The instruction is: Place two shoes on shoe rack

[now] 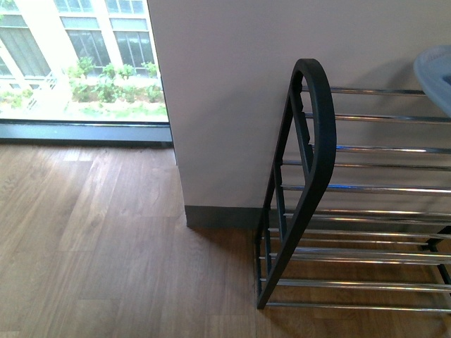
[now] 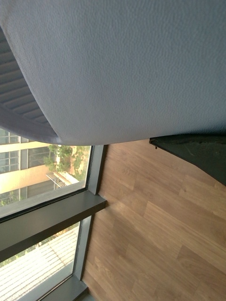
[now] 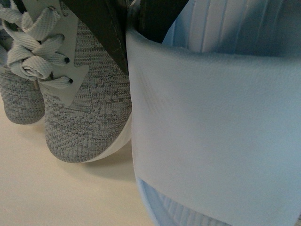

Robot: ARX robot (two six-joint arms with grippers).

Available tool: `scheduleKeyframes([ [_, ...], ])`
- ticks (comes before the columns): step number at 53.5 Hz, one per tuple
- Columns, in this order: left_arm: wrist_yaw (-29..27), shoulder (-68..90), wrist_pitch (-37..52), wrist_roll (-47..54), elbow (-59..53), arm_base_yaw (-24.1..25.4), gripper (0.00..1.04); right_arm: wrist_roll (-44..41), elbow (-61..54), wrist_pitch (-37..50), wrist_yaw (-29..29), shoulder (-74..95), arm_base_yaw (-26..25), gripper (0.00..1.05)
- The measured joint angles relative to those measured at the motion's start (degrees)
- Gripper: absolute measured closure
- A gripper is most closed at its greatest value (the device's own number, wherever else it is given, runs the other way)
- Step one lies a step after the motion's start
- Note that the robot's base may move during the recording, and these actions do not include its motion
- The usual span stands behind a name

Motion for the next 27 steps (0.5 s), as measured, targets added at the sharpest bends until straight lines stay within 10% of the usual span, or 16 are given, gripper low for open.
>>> scheduleKeyframes([
  [20,0.0,0.0,0.0,0.0,0.0,0.0,1.03,3.3,-1.2,5.3,2.0,3.1,-0.5,1.03],
  [27,0.0,0.0,0.0,0.0,0.0,0.0,1.03,3.4,-1.4,6.6,2.0,3.1,-0.7,0.8],
])
